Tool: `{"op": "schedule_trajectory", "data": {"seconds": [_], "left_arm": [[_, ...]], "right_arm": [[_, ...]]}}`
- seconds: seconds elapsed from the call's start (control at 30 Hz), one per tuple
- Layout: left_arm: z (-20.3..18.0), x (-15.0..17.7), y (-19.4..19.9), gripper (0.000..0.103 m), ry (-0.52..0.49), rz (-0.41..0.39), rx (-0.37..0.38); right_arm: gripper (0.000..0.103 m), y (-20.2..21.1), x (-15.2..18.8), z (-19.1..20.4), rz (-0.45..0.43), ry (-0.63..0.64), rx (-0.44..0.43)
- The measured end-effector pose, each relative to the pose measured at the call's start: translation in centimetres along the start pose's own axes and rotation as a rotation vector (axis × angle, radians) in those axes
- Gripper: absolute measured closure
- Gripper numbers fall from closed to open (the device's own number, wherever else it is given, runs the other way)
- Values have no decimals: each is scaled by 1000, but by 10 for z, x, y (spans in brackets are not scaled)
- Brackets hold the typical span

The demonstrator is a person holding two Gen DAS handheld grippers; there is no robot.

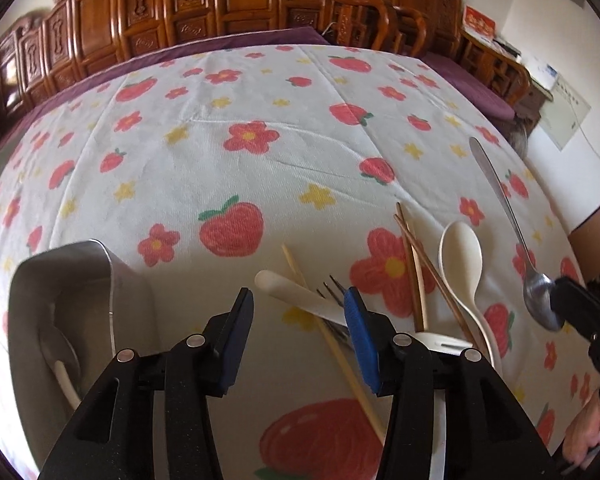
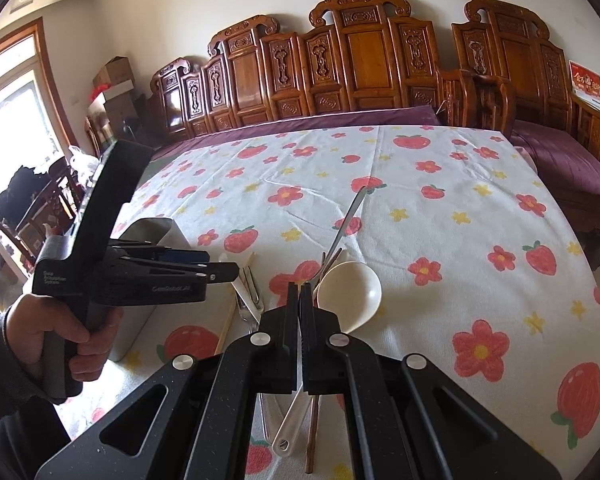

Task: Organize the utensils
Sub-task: 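Grasp the white plastic fork with the left tool while the right tool holds the silver spoon, then lower the white plastic fork into the metal tray and open the left tool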

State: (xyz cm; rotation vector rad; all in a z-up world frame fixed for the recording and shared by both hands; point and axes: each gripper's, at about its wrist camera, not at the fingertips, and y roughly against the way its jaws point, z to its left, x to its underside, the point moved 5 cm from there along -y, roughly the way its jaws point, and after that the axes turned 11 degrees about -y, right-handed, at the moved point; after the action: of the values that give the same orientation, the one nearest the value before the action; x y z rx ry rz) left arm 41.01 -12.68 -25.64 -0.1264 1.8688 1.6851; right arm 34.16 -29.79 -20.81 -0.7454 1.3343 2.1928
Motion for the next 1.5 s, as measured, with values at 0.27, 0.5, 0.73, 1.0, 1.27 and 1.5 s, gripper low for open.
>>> {"op": "schedule_trajectory", "data": {"seconds": [0.27, 0.5, 0.73, 1.0, 1.27, 1.5], "left_arm": [[10, -4, -15, 59, 124, 5, 52], [14, -6, -5, 78, 158, -40, 85], [7, -17, 32, 86, 131, -132, 115], [-2, -35, 74, 91, 100, -220, 125], [-6, -37, 109, 91, 17, -267, 38], [17, -20, 141, 91, -15, -301, -62]], "right_arm": [[101, 0, 0, 1, -2, -1, -4], [101, 0, 0, 3, -1, 3, -5], [101, -1, 0, 8, 1, 12, -4], [101, 2, 1, 12, -3, 21, 0], [101, 2, 3, 22, -1, 39, -9], [101, 4, 7, 55, 1, 93, -50]]}}
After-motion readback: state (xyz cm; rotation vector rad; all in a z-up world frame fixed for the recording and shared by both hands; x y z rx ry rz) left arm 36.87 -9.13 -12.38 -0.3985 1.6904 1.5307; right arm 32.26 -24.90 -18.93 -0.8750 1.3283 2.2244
